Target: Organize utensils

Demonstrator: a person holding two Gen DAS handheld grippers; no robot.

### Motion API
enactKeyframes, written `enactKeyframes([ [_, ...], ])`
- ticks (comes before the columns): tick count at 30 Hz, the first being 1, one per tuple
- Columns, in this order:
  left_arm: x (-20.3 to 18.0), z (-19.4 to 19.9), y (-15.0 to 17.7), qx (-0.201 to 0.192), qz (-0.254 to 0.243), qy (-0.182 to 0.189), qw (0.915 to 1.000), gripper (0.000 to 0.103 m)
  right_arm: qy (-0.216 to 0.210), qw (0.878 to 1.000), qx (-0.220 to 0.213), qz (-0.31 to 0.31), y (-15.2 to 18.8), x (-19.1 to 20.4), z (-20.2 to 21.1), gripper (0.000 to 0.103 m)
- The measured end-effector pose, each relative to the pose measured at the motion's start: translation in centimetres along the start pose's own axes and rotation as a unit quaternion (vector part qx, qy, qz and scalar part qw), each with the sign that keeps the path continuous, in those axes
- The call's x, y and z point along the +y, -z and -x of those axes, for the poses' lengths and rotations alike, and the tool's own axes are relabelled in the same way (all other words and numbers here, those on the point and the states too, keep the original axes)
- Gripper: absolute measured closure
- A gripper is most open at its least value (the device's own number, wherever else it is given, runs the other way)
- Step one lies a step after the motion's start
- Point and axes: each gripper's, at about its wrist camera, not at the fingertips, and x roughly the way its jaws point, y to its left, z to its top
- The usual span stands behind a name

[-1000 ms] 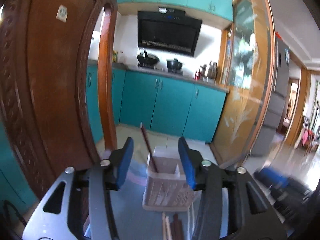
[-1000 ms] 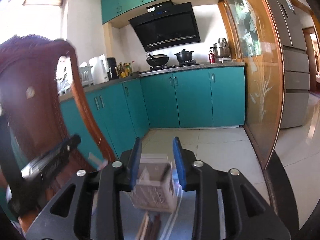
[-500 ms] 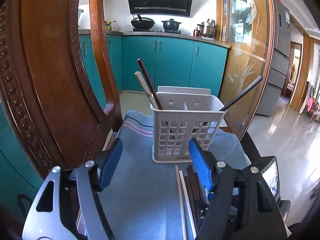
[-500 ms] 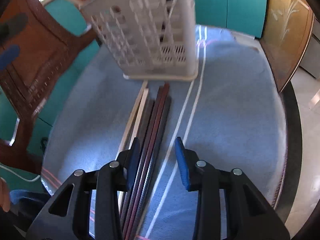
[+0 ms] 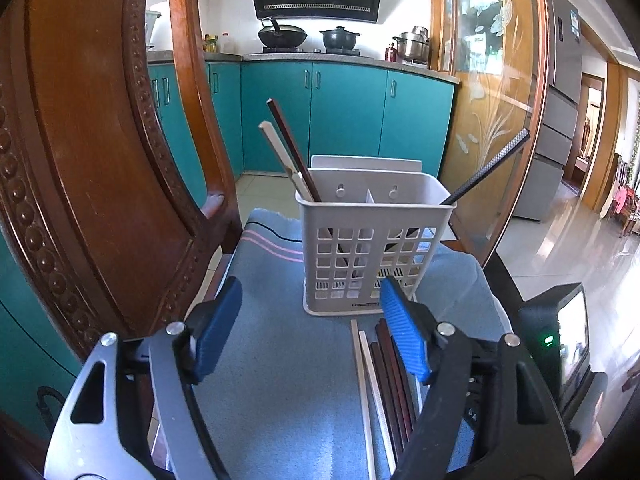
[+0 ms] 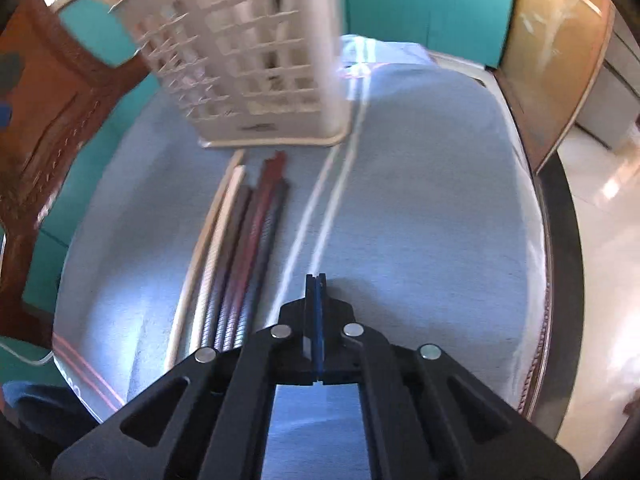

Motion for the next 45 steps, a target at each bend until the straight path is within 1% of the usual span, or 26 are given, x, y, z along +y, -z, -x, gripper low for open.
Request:
enactKeyframes([
  [1,-0.1,-0.1,0.0,0.0,0.0,0.0,1.0,0.031,-0.001,1.0,-0.005,0.0,0.0,-0.1,0.2,0.102],
  [4,-0.5,-0.2,0.2,0.003,-0.003,0.002,1.0,0.029,-0.046,0.999,-0.01,-0.001,0.1,-0.1,0.8,0.1],
  [6,-0.8,-0.3,0.3,0.005,-0.008,0.001,1.0,0.028,-0.051,0.998,-0.012,0.02,0.5,1.3,0.9,0.086],
  [8,-1.0,-0.6,0.6,0.009,-0.015,-0.001,0.9998,0.027,-0.042,0.998,-0.008,0.043,0.4,2.8,0.5,0.081],
  [9,-1.1,-0.7,0.7,0.012,-0.017,-0.003,0.9998,0.027,-0.039,0.998,-0.004,0.052,0.7,3.4,0.1,0.08],
  [11,-1.0,-1.1,0.9,0.018,-0.018,-0.008,0.9996,0.027,-0.036,0.997,-0.013,0.062,0.9,4.4,0.2,0.08],
  [12,-0.9,-1.3,1.0,0.024,-0.016,-0.01,0.9995,0.027,-0.037,0.997,-0.012,0.066,1.0,4.7,0.2,0.082],
  [13,-0.8,-1.5,1.0,0.029,-0.014,-0.01,0.9994,0.027,-0.045,0.997,-0.01,0.063,1.0,4.8,0.3,0.086],
  [14,-0.6,-1.9,1.1,0.04,-0.01,-0.01,0.9991,0.027,-0.052,0.997,-0.007,0.06,1.0,4.7,0.4,0.095],
  [15,-0.4,-2.1,1.2,0.048,-0.008,-0.01,0.9988,0.027,-0.046,0.997,-0.005,0.059,1.0,4.5,0.6,0.097],
  [20,0.0,-4.2,2.0,0.101,0.003,-0.001,0.9949,0.027,-0.031,0.999,0.002,0.043,0.7,2.8,1.0,0.097],
  [25,-0.3,-6.5,3.5,0.157,-0.002,0.012,0.9876,0.027,-0.029,0.999,0.013,0.013,-0.1,-0.1,1.1,0.097],
  [29,-0.9,-8.2,5.0,0.207,-0.01,0.033,0.9778,0.04,-0.027,1.0,0.002,-0.014,-0.3,-1.8,1.7,0.093],
  [31,-1.2,-8.8,5.7,0.225,-0.017,0.041,0.9734,0.042,-0.028,0.999,-0.004,-0.024,-0.7,-2.5,1.9,0.091],
  [37,-2.0,-10.4,7.8,0.263,-0.039,0.039,0.9631,0.043,-0.032,0.999,-0.014,-0.035,-1.6,-3.3,2.3,0.088],
  [38,-2.0,-10.6,8.1,0.267,-0.045,0.035,0.9621,0.042,-0.033,0.999,-0.014,-0.035,-1.7,-3.3,2.3,0.088],
  [39,-2.0,-10.6,8.1,0.26,-0.051,0.031,0.9638,0.043,-0.033,0.999,-0.014,-0.035,-1.7,-3.2,2.4,0.088],
  [40,-2.0,-10.5,8.1,0.258,-0.054,0.033,0.964,0.046,-0.033,0.999,-0.015,-0.035,-1.7,-3.1,2.4,0.088],
  [41,-1.9,-10.4,8.1,0.256,-0.054,0.038,0.9643,0.056,-0.032,0.999,-0.015,-0.035,-1.7,-3.1,2.3,0.087],
  [42,-1.9,-10.3,8.1,0.255,-0.058,0.04,0.9645,0.061,-0.032,0.999,-0.016,-0.035,-1.8,-3.0,2.3,0.087],
  [43,-2.0,-10.1,8.1,0.254,-0.062,0.045,0.9641,0.073,-0.032,0.999,-0.016,-0.036,-1.9,-3.1,2.2,0.087],
  [44,-2.1,-9.9,8.0,0.255,-0.063,0.053,0.9633,0.081,-0.032,0.999,-0.015,-0.037,-1.8,-2.9,2.1,0.087],
  [45,-1.7,-10.0,7.7,0.26,-0.064,0.067,0.9612,0.083,-0.032,0.999,-0.015,-0.037,-2.0,-3.0,1.8,0.086],
])
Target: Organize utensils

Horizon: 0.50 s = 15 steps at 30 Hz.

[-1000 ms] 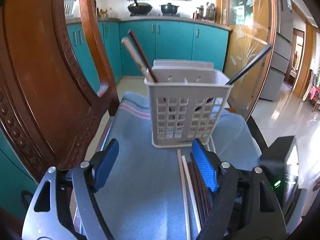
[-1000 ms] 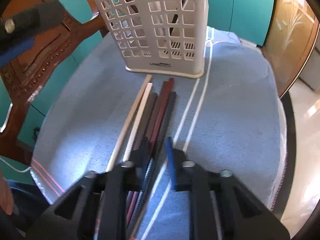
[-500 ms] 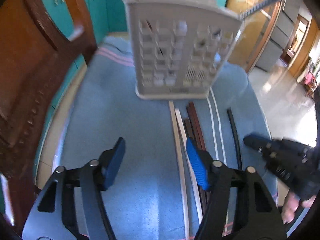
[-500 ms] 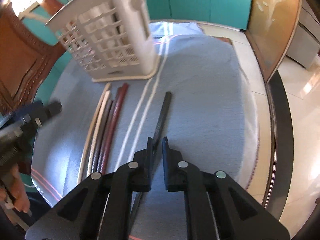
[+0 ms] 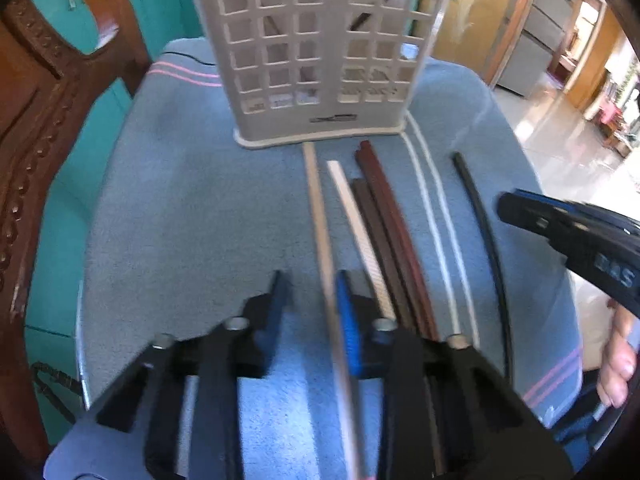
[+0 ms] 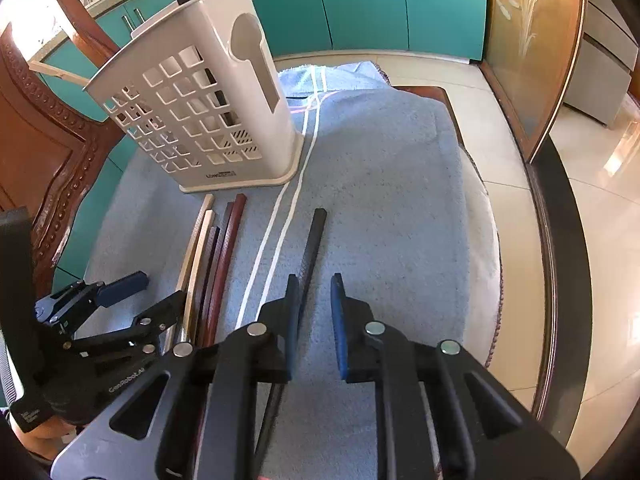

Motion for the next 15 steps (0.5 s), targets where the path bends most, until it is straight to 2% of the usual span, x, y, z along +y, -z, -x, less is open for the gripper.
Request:
enactKeyframes([
  [2,0.5,0.5,-0.1,0.008,-0.002,0.019,0.9998,0.088,0.0,1.0,0.002,-0.001,0.0,0.1,-0.3,0.086],
  [4,0.7,0.7,0.0,0.007,0.004,0.019,0.9998,0.088,0.0,1.0,0.003,0.002,0.0,0.3,-0.6,0.085],
  [6,1.1,0.8,-0.2,0.0,0.013,0.011,0.9998,0.087,0.006,1.0,0.006,0.008,-0.3,0.6,-1.2,0.078],
  [8,1.3,0.8,-0.2,-0.003,0.022,0.007,0.9997,0.075,0.019,1.0,0.008,0.019,-0.3,1.2,-1.7,0.076],
  [10,1.7,0.5,-0.6,-0.003,0.036,0.004,0.9994,0.07,0.031,0.999,0.009,0.037,-0.1,1.9,-2.4,0.076],
  [11,1.9,0.3,-0.9,-0.003,0.044,0.004,0.999,0.066,0.033,0.998,0.012,0.045,0.0,2.2,-2.8,0.077],
  [13,2.1,-0.1,-1.3,-0.007,0.053,0.001,0.9985,0.061,0.033,0.997,0.007,0.064,0.1,2.7,-3.1,0.093],
  [15,2.3,-0.3,-1.7,-0.01,0.058,-0.01,0.9982,0.061,0.013,0.998,0.008,0.064,0.1,2.8,-3.2,0.094],
])
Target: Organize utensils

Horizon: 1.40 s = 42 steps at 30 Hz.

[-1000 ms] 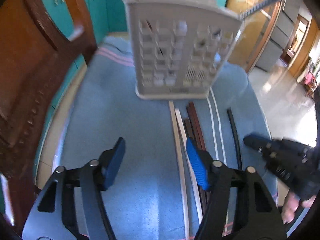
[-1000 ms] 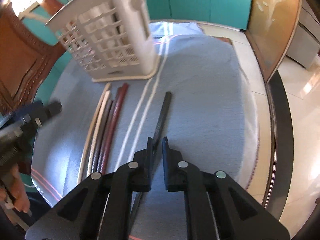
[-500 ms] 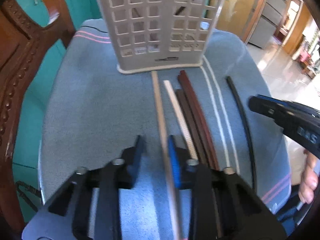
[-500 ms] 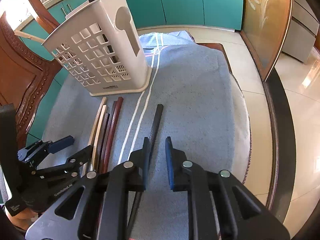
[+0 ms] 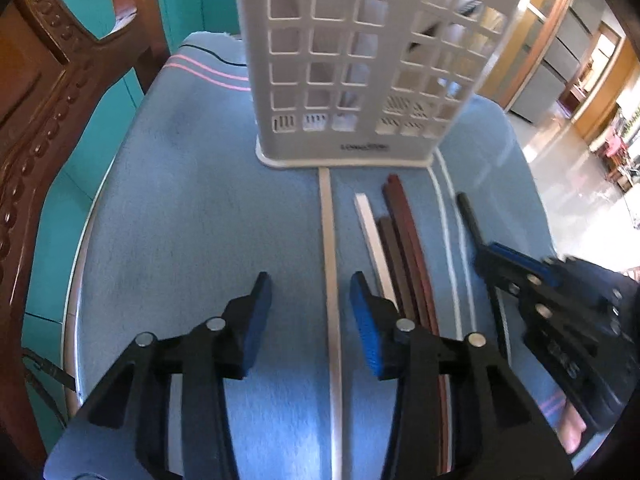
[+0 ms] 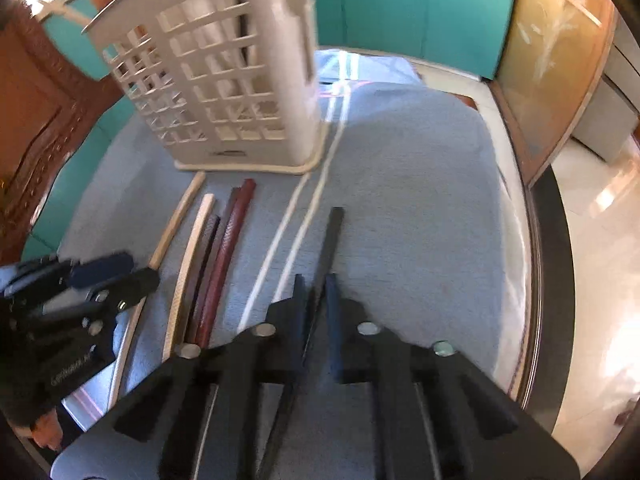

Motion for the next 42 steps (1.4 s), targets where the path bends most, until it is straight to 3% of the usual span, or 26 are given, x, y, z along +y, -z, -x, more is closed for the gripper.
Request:
enactKeyframes([
  [6,-1.4,-1.3,-1.0,-0.014,0.0,-0.025,0.9996,0.061,0.002,1.0,-0.007,-0.017,-0.2,-1.4,0.6,0.094],
  [10,-2.5,-2.0,-2.1,-0.024,0.001,-0.04,0.9989,0.061,-0.002,0.999,-0.003,-0.037,-0.4,-2.5,0.9,0.087],
  [14,-3.1,-1.6,-2.0,-0.022,-0.006,-0.034,0.9991,0.094,0.006,0.999,-0.005,-0.032,-0.3,-2.2,1.0,0.084],
  [25,-3.8,0.9,0.8,-0.017,-0.024,-0.03,0.9991,0.095,0.015,1.0,-0.008,-0.021,-0.3,-1.4,1.2,0.081],
  [27,-3.9,0.7,0.7,-0.014,-0.021,-0.034,0.9991,0.093,0.023,1.0,-0.008,-0.015,-0.3,-0.9,1.2,0.075],
  [32,-4.2,0.1,-0.3,-0.017,-0.019,-0.049,0.9984,0.077,0.06,0.998,0.002,0.01,0.1,0.0,0.2,0.074],
  [36,-4.4,-0.2,-0.7,-0.02,-0.016,-0.056,0.9981,0.074,0.075,0.997,-0.005,0.025,0.3,0.5,-0.2,0.074],
  [38,-4.7,-0.3,-0.9,-0.022,-0.019,-0.054,0.9981,0.079,0.075,0.997,-0.01,0.026,0.3,0.6,-0.2,0.074],
  [40,-4.9,-0.3,-1.1,-0.022,-0.02,-0.041,0.9987,0.093,0.067,0.997,-0.014,0.023,0.3,0.7,-0.2,0.088],
  [42,-5.5,-0.5,-0.9,-0.026,-0.017,-0.039,0.9988,0.096,0.064,0.998,-0.016,0.021,0.4,0.8,-0.1,0.095],
])
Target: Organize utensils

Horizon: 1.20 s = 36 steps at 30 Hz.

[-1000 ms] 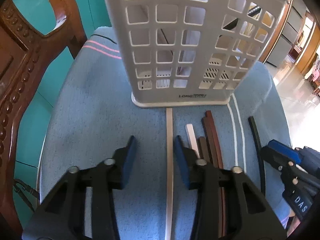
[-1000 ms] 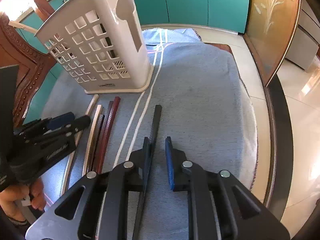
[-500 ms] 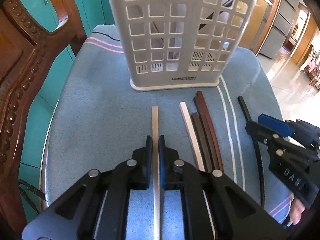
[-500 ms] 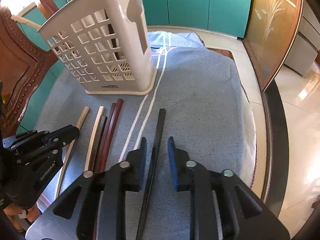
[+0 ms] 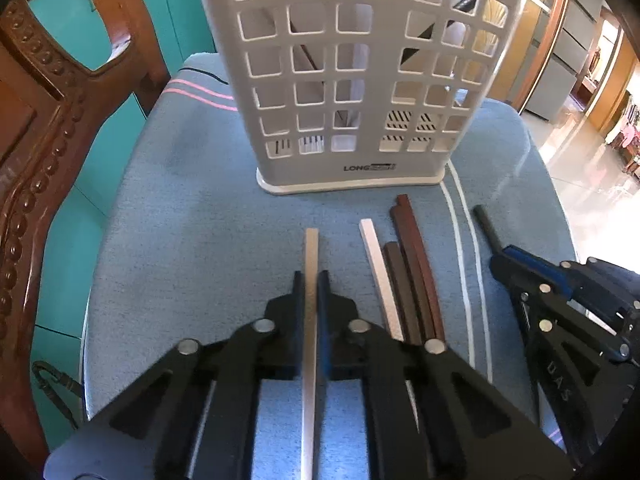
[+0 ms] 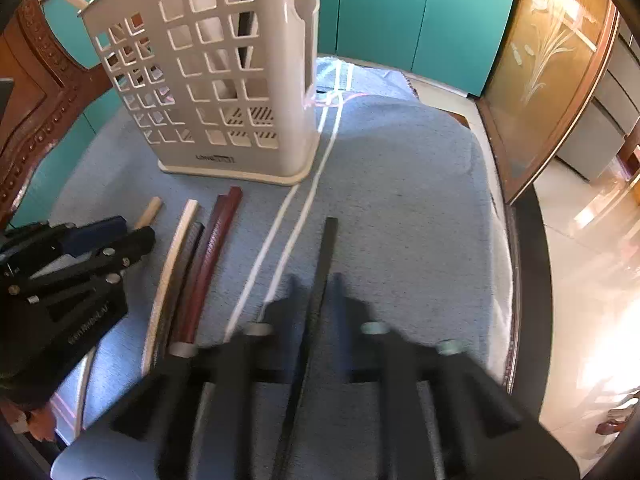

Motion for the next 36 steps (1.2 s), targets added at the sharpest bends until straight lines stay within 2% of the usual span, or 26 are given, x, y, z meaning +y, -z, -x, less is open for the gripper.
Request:
enactKeyframes([
  [3,0.3,2.1,0.0,-0.035,0.016,0.015,0.9992,0.096,-0.02,1.0,-0.006,-0.009,-0.2,-0.1,0.3,0.097],
  [6,0.9,5.8,-0.4,-0.091,0.032,0.034,0.9948,0.096,-0.037,0.999,-0.025,-0.026,-0.5,-0.8,1.8,0.097],
  [9,1.6,10.0,-0.3,-0.153,0.044,0.06,0.9854,0.096,-0.054,0.996,-0.061,-0.04,-1.0,-1.7,4.8,0.097],
  [11,1.9,12.9,0.1,-0.2,0.044,0.077,0.9757,0.096,-0.068,0.993,-0.084,-0.046,-0.9,-2.3,7.0,0.096],
  [13,2.2,16.7,0.5,-0.263,0.038,0.086,0.9602,0.096,-0.081,0.989,-0.11,-0.051,-0.7,-3.0,9.6,0.096],
  [14,2.1,18.1,0.8,-0.282,0.038,0.088,0.9545,0.096,-0.09,0.987,-0.123,-0.053,-0.7,-3.4,11.1,0.096],
  [17,2.9,23.1,0.9,-0.347,0.055,0.106,0.9302,0.096,-0.115,0.979,-0.156,-0.06,-0.6,-4.7,15.0,0.096],
  [19,3.3,25.6,0.6,-0.379,0.061,0.103,0.9176,0.096,-0.128,0.972,-0.185,-0.068,-0.7,-5.5,17.7,0.096],
  [23,4.8,29.9,-1.5,-0.429,0.091,0.116,0.891,0.096,-0.139,0.955,-0.247,-0.084,-2.6,-6.4,22.7,0.096],
  [26,6.2,31.0,-4.0,-0.45,0.122,0.131,0.8748,0.096,-0.138,0.944,-0.288,-0.087,-5.2,-6.4,25.8,0.096],
  [29,7.7,30.4,-7.0,-0.472,0.157,0.117,0.8597,0.096,-0.137,0.932,-0.322,-0.09,-7.7,-6.2,28.1,0.096],
  [31,8.2,29.2,-7.8,-0.474,0.172,0.1,0.8577,0.096,-0.135,0.926,-0.338,-0.097,-9.0,-6.2,28.8,0.096],
  [33,8.8,27.9,-7.9,-0.466,0.191,0.087,0.8596,0.096,-0.137,0.921,-0.35,-0.104,-9.9,-6.1,29.0,0.096],
  [36,8.7,25.1,-9.3,-0.445,0.192,0.068,0.872,0.096,-0.145,0.914,-0.361,-0.111,-11.2,-5.9,28.1,0.096],
])
